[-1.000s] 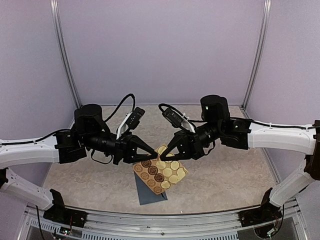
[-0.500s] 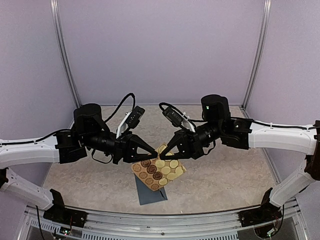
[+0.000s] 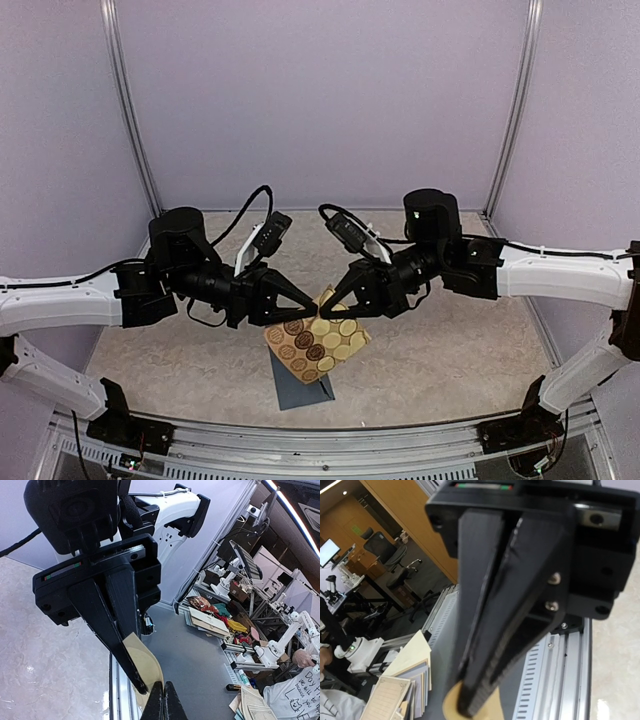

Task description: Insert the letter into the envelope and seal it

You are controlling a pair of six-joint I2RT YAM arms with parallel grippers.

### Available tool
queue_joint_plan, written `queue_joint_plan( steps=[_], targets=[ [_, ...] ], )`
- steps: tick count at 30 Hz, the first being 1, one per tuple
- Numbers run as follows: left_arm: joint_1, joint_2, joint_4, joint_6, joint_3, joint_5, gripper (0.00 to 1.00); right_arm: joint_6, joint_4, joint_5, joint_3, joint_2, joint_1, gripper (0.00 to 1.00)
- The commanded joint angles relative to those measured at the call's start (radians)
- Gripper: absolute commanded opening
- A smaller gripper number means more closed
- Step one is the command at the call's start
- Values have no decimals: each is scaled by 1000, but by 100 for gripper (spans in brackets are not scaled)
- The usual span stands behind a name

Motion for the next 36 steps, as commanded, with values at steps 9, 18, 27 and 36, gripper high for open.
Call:
queue_joint_plan(
  steps=[9, 18, 27, 36],
  targets=[
    [6, -45, -7, 18, -5, -24, 0, 40, 64, -22, -41, -53, -1, 20],
    [6, -40, -2, 12, -5, -23, 0, 26, 54, -20, -9, -29, 16, 19],
    [6, -35, 0, 11, -7, -22, 0, 26, 60, -22, 3, -6, 30, 16],
    [5, -27, -1, 9, -6, -19, 0, 25, 64, -22, 15, 3, 33, 7]
  ],
)
